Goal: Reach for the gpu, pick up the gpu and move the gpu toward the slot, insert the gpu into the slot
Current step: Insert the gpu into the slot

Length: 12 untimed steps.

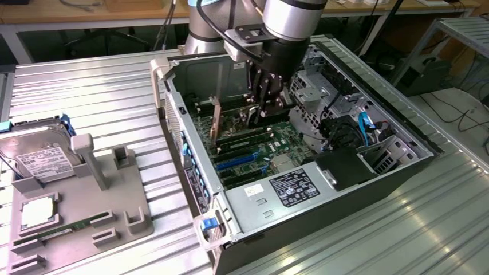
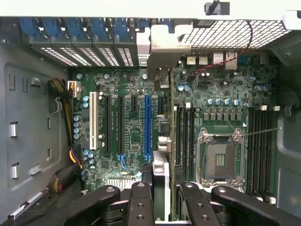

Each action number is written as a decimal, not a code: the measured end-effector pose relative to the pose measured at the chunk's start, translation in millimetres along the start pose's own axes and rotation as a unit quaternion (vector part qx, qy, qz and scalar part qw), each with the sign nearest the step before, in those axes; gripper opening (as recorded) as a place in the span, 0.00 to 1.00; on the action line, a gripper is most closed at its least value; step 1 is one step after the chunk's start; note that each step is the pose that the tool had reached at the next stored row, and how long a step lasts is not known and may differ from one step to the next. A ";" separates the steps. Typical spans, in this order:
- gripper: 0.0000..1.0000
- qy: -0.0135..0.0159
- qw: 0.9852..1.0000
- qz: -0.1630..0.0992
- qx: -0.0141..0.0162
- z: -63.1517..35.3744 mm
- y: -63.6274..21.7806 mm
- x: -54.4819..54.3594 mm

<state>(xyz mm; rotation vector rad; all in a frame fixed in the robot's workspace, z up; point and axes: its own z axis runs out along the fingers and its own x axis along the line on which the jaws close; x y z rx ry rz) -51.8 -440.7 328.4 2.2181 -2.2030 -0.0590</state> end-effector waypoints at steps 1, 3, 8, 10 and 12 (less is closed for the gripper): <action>0.27 0.000 1.000 0.001 0.000 1.6 0.7 0.0; 0.27 0.000 1.000 0.003 0.000 3.7 1.2 0.4; 0.27 0.000 1.000 0.006 0.000 6.6 2.9 2.0; 0.27 0.000 1.000 0.008 0.000 8.5 5.3 2.0; 0.27 0.000 1.000 0.009 0.000 9.9 5.9 2.3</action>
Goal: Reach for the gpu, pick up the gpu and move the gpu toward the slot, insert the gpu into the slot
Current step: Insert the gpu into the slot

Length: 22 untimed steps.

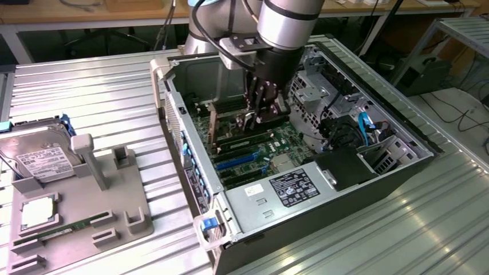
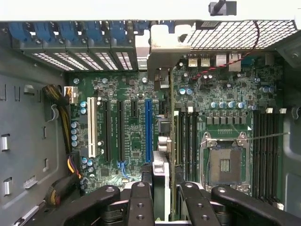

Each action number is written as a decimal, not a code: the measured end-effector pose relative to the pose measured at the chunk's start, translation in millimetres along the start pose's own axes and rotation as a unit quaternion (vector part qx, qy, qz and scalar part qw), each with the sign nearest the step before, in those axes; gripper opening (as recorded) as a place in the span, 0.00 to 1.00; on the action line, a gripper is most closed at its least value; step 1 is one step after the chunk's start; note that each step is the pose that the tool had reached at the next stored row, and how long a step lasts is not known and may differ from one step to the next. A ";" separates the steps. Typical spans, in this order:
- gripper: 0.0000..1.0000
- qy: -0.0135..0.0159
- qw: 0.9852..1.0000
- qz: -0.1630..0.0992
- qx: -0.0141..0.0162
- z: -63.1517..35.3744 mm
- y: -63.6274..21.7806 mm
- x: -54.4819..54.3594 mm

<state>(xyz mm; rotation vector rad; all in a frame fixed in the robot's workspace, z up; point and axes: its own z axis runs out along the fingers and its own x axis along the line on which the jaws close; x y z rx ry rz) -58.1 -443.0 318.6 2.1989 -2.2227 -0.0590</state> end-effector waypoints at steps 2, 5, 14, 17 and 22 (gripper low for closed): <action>0.27 0.000 1.000 0.000 0.000 0.6 0.0 3.2; 0.27 0.000 1.000 0.000 0.000 1.9 1.9 6.1; 0.27 0.000 1.000 0.000 0.000 7.7 6.5 13.6; 0.27 0.000 1.000 0.000 0.000 12.6 8.1 14.1; 0.27 0.001 1.000 0.008 0.000 20.4 8.0 13.7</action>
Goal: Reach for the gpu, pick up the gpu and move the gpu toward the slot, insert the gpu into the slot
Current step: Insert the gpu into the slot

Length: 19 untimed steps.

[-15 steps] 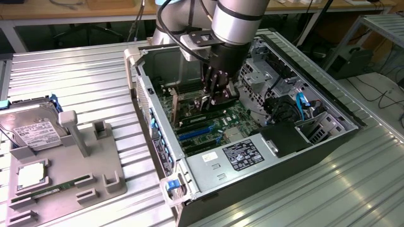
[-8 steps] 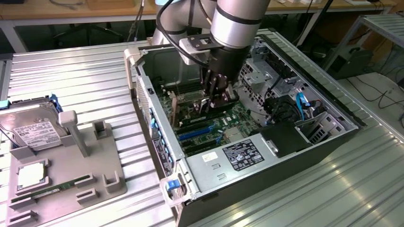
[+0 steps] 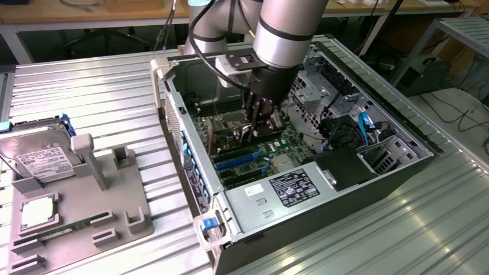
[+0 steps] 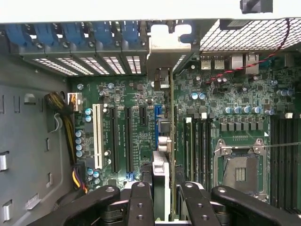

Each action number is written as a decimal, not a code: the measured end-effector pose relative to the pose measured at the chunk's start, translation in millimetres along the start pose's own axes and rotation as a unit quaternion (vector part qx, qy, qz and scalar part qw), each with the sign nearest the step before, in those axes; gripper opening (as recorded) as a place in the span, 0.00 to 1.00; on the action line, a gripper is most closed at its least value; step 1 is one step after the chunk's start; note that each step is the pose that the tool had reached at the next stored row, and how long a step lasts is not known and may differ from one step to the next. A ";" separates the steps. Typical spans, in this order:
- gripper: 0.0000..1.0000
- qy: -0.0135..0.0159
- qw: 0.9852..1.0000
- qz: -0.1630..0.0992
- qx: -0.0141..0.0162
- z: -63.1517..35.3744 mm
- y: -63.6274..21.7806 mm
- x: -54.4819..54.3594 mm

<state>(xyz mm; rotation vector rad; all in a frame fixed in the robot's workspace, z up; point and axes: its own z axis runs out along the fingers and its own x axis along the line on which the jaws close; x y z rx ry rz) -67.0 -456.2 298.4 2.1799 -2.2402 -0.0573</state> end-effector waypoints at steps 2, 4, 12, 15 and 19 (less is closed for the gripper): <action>0.27 0.000 1.000 0.000 0.000 1.7 0.2 0.0; 0.27 0.000 1.000 0.000 0.000 4.1 0.9 0.1; 0.27 0.000 1.000 0.000 0.000 17.9 3.9 0.5; 0.27 0.000 1.000 0.000 0.000 22.2 5.1 0.6; 0.27 0.000 1.000 0.000 0.000 25.8 5.1 2.5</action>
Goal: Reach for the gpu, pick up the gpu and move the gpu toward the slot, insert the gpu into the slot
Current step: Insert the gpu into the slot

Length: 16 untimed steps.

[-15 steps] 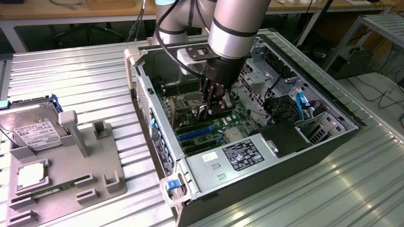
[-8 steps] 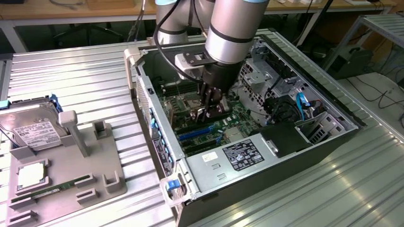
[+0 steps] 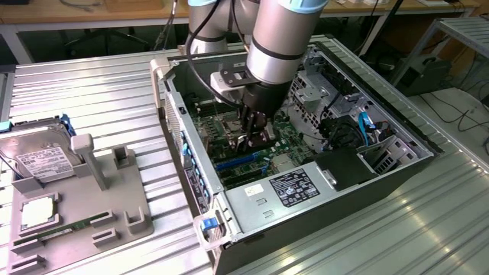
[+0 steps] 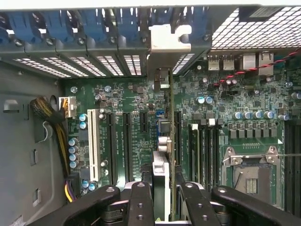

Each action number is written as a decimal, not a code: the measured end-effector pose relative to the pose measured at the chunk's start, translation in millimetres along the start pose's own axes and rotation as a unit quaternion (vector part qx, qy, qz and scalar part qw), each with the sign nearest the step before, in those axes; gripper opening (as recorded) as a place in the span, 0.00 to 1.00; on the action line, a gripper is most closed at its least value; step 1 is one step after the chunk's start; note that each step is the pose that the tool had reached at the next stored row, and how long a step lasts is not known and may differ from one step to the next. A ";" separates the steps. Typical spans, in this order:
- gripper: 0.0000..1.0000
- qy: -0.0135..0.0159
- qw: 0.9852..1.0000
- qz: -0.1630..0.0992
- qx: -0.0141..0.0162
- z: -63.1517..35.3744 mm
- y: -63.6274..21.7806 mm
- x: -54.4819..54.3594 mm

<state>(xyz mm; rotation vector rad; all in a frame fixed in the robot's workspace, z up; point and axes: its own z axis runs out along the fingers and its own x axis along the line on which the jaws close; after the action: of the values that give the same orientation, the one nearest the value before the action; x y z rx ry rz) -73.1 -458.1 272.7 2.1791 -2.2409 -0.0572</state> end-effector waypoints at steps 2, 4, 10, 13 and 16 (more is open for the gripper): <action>0.27 0.000 1.000 0.000 0.000 1.7 0.2 0.2; 0.27 0.000 1.000 0.000 0.000 3.1 0.9 0.3; 0.27 0.000 1.000 0.000 0.000 6.1 1.7 2.4; 0.27 0.000 1.000 0.000 0.000 7.9 3.8 2.5; 0.27 0.000 1.000 0.000 0.000 10.0 5.7 2.6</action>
<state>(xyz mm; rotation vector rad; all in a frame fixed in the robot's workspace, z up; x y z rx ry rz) -79.2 -460.4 263.0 2.1791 -2.2409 -0.0573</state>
